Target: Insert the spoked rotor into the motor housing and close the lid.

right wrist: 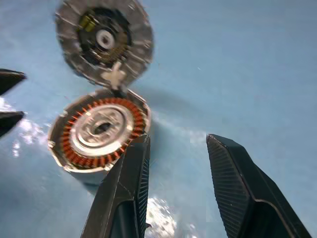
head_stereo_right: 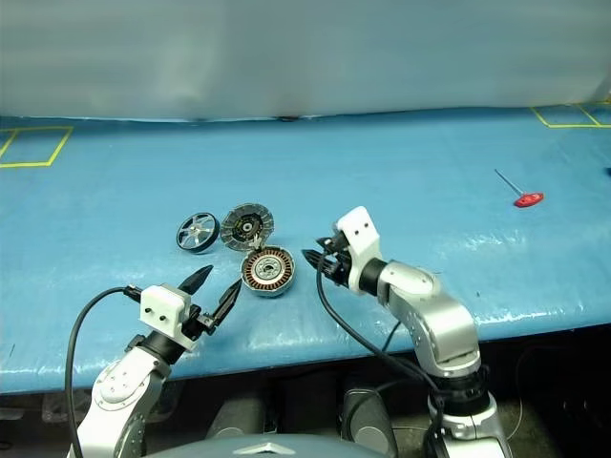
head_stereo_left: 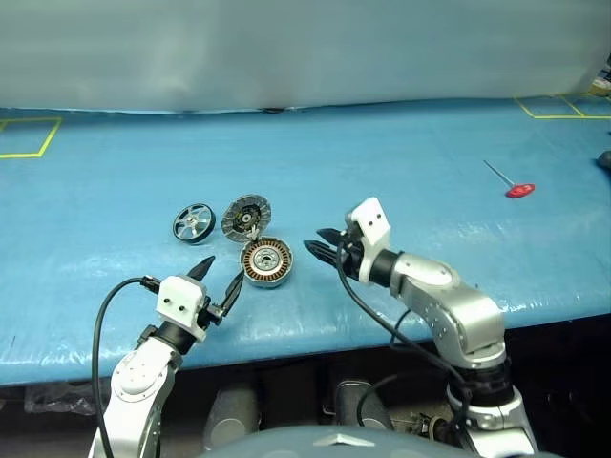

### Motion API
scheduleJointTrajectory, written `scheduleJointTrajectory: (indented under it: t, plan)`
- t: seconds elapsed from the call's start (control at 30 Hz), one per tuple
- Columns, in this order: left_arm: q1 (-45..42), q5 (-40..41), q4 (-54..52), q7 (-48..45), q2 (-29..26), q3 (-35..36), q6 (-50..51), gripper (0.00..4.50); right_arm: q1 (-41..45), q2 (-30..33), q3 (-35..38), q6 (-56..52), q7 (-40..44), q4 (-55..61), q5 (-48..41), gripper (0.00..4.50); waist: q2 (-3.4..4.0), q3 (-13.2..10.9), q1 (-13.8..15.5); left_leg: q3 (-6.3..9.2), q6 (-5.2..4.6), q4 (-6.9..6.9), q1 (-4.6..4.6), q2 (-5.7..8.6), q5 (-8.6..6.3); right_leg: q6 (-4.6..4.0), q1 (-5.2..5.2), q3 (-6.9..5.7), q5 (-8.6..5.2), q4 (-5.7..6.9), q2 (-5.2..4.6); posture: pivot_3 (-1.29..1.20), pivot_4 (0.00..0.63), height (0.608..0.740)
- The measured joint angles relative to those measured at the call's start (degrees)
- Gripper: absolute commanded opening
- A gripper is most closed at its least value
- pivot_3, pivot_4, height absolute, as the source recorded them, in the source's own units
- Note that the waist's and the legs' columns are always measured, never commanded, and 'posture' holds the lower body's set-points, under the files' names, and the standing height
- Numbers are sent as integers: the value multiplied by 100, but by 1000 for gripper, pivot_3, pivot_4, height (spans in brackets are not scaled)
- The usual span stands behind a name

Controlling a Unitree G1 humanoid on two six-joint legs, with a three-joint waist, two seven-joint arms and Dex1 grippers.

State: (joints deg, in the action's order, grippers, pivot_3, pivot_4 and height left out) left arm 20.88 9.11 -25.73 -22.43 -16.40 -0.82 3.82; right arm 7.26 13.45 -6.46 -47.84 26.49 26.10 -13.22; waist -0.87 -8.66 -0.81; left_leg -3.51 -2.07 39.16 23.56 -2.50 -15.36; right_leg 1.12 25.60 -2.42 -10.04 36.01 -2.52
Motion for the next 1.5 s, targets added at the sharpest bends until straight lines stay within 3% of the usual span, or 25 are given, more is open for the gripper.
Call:
scheduleJointTrajectory:
  t: [0.13,0.43,1.2,1.3,1.37,1.5]
  plan:
    - [-50,5,-12,-56,-38,-31,87,3214,-582,-17,-485,980,-316,-337,511,1920,1,-1,-23,0,0,1,-4,-3,1,0,-2,1,-1,3,4,0,150,740]
    - [-156,7,-12,-130,-66,-54,205,3214,-565,-658,-446,2111,-1062,-996,834,1920,-1,0,21,1,0,2,0,0,-1,1,-3,2,-1,-1,2,0,150,740]
    - [-25,-8,-271,41,-59,-148,364,3214,-405,-528,-456,1984,-1205,-1664,1012,1920,-1,0,15,0,0,3,-3,-1,-1,1,-5,4,-1,1,4,0,150,740]
    - [-12,-8,-328,83,-58,-183,364,3214,-361,-544,-437,1840,-1241,-1643,1010,1370,-2,2,16,1,0,3,-5,-1,-1,1,-7,4,-1,1,4,0,150,740]
    - [-10,-8,-333,107,-59,-195,364,3214,-358,-542,-437,1771,-1249,-1615,1009,749,-3,2,16,1,0,3,-7,-1,-1,1,-9,4,-1,1,4,0,150,740]
    - [-1,-8,-333,113,-62,-202,364,3214,-376,-529,-447,1654,-1250,-1517,1011,672,-3,4,18,1,0,3,-6,-1,-1,1,-9,3,-1,1,3,0,150,740]
